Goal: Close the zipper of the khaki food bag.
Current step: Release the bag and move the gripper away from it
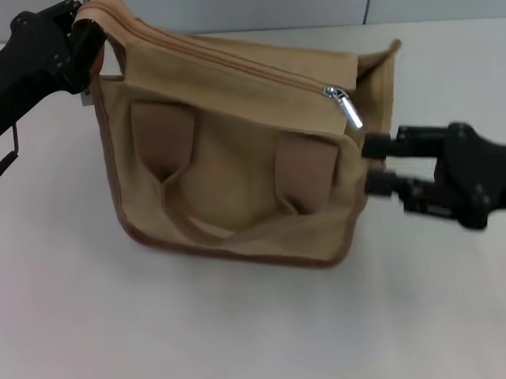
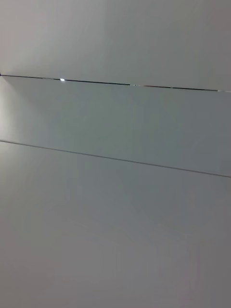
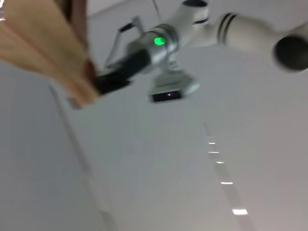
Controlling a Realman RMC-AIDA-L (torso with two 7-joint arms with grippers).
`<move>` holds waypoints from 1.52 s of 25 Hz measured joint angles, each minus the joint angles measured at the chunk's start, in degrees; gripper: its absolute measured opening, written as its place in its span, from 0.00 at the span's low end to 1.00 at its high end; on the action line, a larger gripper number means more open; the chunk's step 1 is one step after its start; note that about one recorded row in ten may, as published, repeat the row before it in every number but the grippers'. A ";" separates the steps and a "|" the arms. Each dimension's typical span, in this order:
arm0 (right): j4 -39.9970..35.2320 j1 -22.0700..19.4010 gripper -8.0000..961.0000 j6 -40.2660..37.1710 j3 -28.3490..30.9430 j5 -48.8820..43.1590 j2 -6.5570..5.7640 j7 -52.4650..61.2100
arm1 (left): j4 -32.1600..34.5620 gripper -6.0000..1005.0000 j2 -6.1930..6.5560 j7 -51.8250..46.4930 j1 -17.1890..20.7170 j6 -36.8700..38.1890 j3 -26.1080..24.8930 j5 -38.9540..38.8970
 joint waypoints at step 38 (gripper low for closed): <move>3.64 -5.13 0.85 0.40 -0.33 -13.30 1.32 -22.68 | 0.00 0.09 -0.12 -2.05 0.95 -1.62 -0.22 0.16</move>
